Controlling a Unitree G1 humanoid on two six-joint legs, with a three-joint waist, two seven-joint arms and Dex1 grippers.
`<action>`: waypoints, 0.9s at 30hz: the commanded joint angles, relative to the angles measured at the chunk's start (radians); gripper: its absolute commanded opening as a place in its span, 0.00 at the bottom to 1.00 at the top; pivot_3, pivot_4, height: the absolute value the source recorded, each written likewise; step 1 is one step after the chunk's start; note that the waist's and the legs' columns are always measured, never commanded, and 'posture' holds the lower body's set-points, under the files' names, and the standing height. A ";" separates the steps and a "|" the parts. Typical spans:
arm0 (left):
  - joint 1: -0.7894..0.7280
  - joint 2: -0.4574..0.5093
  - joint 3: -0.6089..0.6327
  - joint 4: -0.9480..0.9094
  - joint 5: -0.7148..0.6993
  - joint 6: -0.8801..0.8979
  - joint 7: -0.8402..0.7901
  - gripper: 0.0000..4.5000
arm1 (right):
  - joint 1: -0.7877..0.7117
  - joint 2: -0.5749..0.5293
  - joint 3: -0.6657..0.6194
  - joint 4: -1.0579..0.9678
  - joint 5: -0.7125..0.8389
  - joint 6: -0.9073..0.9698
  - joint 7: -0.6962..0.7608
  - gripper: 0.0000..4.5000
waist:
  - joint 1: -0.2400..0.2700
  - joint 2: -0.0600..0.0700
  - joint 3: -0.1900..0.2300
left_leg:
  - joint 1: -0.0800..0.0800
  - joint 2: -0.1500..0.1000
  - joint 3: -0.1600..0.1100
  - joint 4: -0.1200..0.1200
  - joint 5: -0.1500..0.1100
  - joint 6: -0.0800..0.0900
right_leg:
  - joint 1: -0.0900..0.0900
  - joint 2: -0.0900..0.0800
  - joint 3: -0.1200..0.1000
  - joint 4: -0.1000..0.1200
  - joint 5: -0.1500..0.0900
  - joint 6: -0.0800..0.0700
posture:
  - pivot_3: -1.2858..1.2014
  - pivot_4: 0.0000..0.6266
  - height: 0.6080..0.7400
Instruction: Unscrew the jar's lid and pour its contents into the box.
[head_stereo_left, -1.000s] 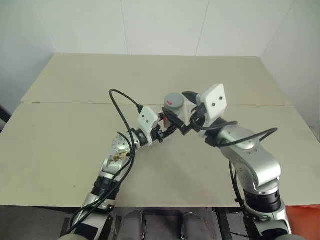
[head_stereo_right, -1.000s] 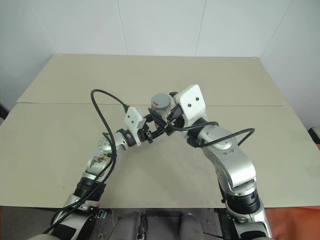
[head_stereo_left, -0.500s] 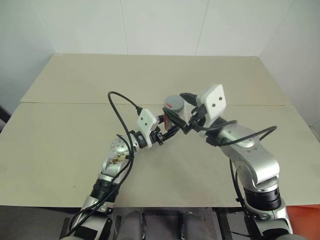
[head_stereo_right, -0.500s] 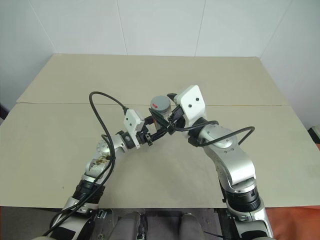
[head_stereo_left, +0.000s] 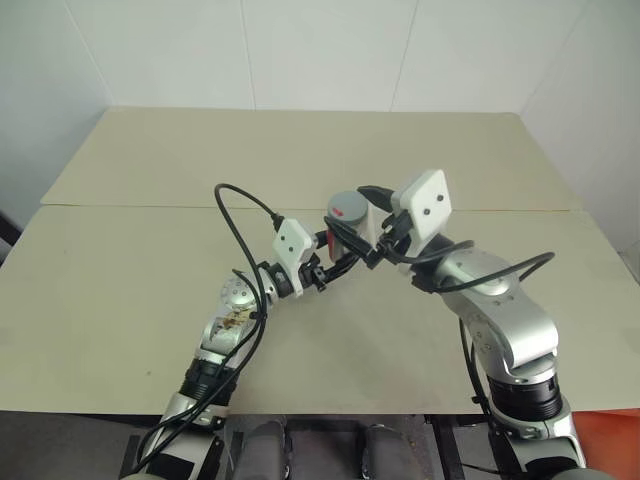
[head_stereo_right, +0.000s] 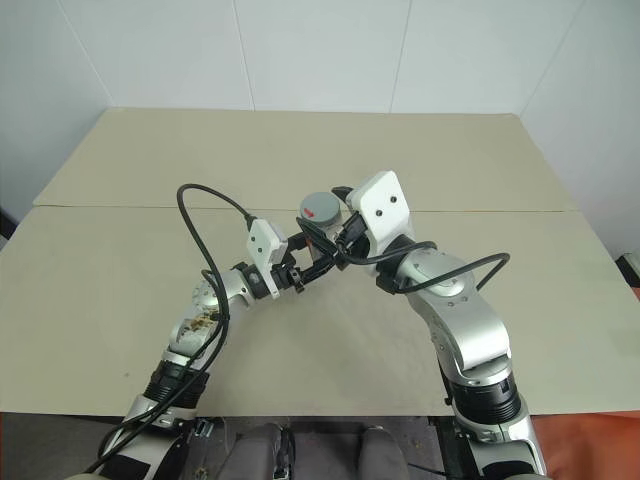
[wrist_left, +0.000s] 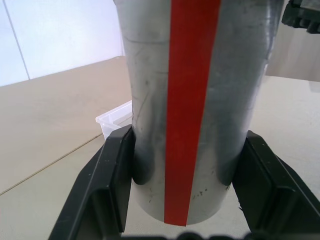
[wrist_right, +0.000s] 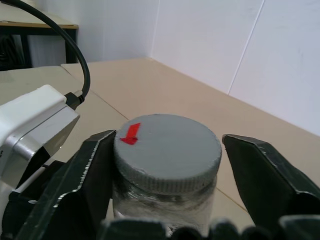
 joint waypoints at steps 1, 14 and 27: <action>-0.003 0.001 0.001 -0.030 -0.003 -0.031 -0.010 0.55 | -0.011 -0.002 -0.021 -0.018 -0.011 -0.037 -0.008 0.64 | 0.000 0.000 0.000 | 0.000 0.000 0.000 0.000 0.000 0.000 | 0.000 0.000 0.000 0.000 0.000 0.000 | 0.52 0.24 1.00; 0.004 0.029 0.004 -0.052 -0.028 -0.027 -0.055 0.55 | -0.013 -0.034 -0.021 -0.011 0.000 -0.053 0.050 0.64 | 0.000 0.000 0.000 | -0.001 0.000 0.000 0.000 0.000 0.000 | -0.001 0.000 0.001 0.000 0.000 0.000 | 0.52 0.24 1.00; 0.044 0.087 -0.019 -0.115 -0.082 0.002 -0.172 0.55 | -0.011 -0.153 -0.062 0.049 0.135 -0.115 0.281 0.64 | 0.001 0.000 0.000 | 0.000 0.000 0.000 0.000 0.000 0.000 | -0.001 0.000 0.001 0.000 0.000 0.000 | 0.52 0.24 1.00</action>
